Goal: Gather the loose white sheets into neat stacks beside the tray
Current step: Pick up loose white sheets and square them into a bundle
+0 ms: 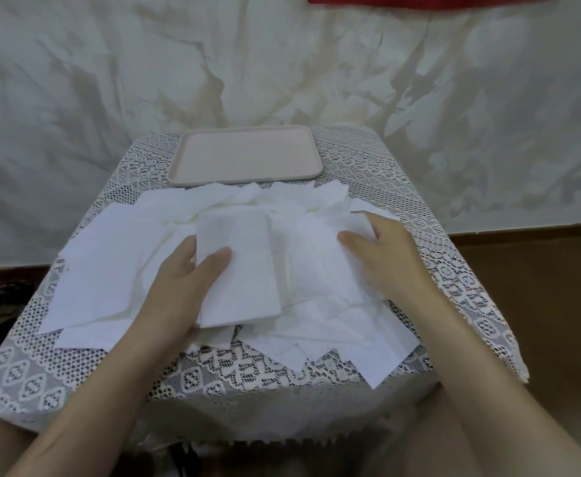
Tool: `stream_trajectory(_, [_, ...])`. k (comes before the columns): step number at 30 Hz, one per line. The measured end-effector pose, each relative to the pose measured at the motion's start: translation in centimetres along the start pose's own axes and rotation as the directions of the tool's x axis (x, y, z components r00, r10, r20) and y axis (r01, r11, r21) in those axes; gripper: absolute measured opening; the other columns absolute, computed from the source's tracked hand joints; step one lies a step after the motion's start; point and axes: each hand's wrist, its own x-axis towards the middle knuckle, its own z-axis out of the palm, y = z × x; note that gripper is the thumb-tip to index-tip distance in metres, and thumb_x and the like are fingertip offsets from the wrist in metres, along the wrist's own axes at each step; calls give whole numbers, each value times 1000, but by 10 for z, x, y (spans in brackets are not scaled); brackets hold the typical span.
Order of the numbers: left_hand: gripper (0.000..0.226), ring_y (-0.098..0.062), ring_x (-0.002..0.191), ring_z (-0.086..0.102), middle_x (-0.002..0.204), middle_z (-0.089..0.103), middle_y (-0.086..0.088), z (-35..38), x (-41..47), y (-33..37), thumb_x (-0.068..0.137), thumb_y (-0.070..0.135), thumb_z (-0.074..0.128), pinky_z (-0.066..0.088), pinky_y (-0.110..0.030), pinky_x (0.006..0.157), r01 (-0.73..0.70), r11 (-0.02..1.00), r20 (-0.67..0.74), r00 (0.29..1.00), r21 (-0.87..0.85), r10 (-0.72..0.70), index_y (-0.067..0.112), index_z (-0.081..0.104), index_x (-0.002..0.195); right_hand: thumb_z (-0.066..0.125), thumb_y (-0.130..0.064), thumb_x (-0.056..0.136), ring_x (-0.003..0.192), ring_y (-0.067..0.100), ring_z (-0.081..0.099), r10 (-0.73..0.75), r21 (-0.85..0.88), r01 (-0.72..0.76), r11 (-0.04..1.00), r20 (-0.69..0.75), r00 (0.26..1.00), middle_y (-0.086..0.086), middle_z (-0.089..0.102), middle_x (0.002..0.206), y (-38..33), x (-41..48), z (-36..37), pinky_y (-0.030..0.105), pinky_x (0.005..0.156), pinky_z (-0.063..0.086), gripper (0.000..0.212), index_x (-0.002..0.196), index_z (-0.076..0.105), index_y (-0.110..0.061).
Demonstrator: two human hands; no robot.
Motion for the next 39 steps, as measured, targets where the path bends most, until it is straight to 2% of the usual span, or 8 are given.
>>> stream_trajectory(3, [21, -22, 82, 76, 105, 79, -6, 2, 0, 1, 103, 29, 63, 56, -36, 56, 7, 1000, -7, 1000, -11, -7, 27, 70, 123, 64, -34, 83, 68, 22, 51, -26, 42, 29, 999, -69, 997, 7, 62, 74, 4, 2, 0, 35, 66, 39, 18, 88, 67, -17])
stream_trajectory(7, [22, -15, 58, 69, 99, 75, -9, 1, -1, -1, 105, 28, 62, 45, -21, 36, -4, 1000, 0, 1000, 25, 4, 24, 67, 126, 64, -42, 76, 81, 35, 61, -4, 9, 5, 1000, -95, 996, 9, 66, 82, 2, 4, -4, 43, 72, 51, 25, 88, 66, -20])
stream_trajectory(12, [30, -30, 94, 77, 113, 79, -2, 0, -2, -2, 92, 43, 70, 58, -43, 66, -14, 999, 18, 1000, 30, 13, 38, 70, 122, 71, -34, 84, 88, 32, 70, 45, 9, -45, 999, -39, 998, 2, 74, 88, -1, 6, -9, 53, 82, 58, 16, 90, 71, -19])
stream_trajectory(17, [20, -20, 68, 73, 104, 78, -6, 3, -3, 1, 105, 29, 62, 50, -30, 41, 6, 999, 2, 1000, 32, -6, 32, 69, 123, 76, -33, 88, 89, 19, 73, 139, -23, -137, 990, 96, 986, -6, 77, 94, -3, 10, -8, 44, 86, 60, 17, 101, 74, -22])
stream_trajectory(22, [21, -22, 68, 73, 104, 78, -8, 4, -5, 2, 104, 29, 62, 48, -30, 39, 21, 1000, -11, 1000, 19, -21, 32, 69, 124, 77, -29, 87, 90, 20, 73, 165, -27, -163, 986, 108, 980, -5, 76, 96, -2, 14, -7, 42, 84, 58, 18, 103, 73, -20])
stream_trajectory(27, [23, -21, 45, 63, 93, 73, -12, 7, -9, 7, 105, 28, 59, 38, -23, 30, 19, 999, -13, 1000, 40, -18, 30, 66, 127, 76, -33, 88, 88, 22, 72, 169, -50, -165, 985, 89, 982, -3, 76, 93, -1, 18, -5, 40, 81, 56, 17, 96, 72, -19])
stream_trajectory(32, [23, -18, 53, 68, 97, 76, -11, 7, -10, 8, 105, 26, 59, 41, -26, 32, 18, 999, -9, 1000, 27, -18, 28, 67, 127, 75, -30, 88, 80, 26, 68, 157, -40, -154, 987, 104, 982, 6, 75, 89, -6, 23, -4, 34, 70, 48, 23, 93, 71, -8])
stream_trajectory(39, [20, -18, 60, 69, 94, 77, -5, 7, -9, 7, 105, 26, 60, 45, -24, 35, 16, 999, -5, 1000, 38, -16, 28, 69, 123, 70, -24, 94, 80, 19, 67, 99, 19, -102, 995, 127, 987, -1, 73, 89, -18, 24, -9, 29, 68, 49, 9, 86, 69, -20])
